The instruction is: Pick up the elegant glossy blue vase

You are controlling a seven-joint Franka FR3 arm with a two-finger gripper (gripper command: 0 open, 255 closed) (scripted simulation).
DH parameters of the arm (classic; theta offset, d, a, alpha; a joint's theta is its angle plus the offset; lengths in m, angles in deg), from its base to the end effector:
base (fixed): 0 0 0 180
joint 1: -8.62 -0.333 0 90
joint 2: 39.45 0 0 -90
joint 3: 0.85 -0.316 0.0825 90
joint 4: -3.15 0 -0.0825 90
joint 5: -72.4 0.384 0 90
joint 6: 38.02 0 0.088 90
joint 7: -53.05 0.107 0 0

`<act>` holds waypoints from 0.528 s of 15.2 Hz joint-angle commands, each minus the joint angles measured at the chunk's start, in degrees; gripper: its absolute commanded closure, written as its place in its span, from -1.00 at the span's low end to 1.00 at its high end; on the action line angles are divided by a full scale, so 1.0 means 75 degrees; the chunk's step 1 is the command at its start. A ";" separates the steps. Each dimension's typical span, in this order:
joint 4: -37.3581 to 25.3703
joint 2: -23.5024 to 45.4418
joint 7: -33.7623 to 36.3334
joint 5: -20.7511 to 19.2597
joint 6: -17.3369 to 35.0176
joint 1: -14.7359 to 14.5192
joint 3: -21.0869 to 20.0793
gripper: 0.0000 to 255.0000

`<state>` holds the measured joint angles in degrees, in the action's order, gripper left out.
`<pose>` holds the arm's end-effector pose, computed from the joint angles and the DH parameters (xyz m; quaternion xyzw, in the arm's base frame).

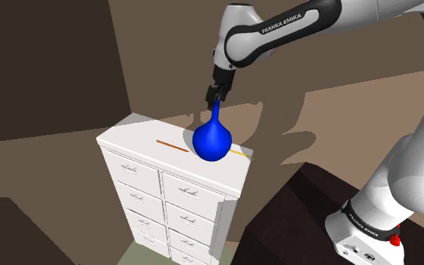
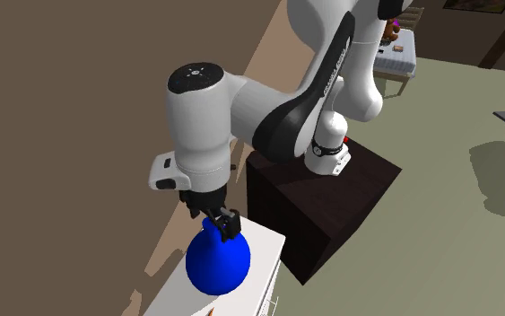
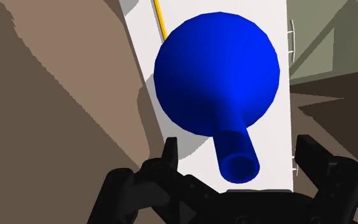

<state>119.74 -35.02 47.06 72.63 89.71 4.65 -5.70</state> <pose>0.5714 0.0881 0.4187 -0.9901 -0.1272 -0.0585 0.0064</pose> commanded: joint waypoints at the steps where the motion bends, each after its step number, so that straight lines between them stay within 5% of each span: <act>1: 0.0063 0.0080 -0.0008 -0.0006 0.0147 0.0005 0.0005 -1.00; 3: 0.0061 0.0082 -0.0008 -0.0006 0.0146 0.0005 0.0005 -1.00; 4: 0.0065 0.0080 -0.0014 -0.0005 0.0148 0.0008 0.0008 1.00; 8: 0.0062 0.0078 -0.0015 -0.0005 0.0144 0.0008 0.0008 1.00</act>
<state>120.20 -34.45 46.95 72.60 90.79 4.71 -5.64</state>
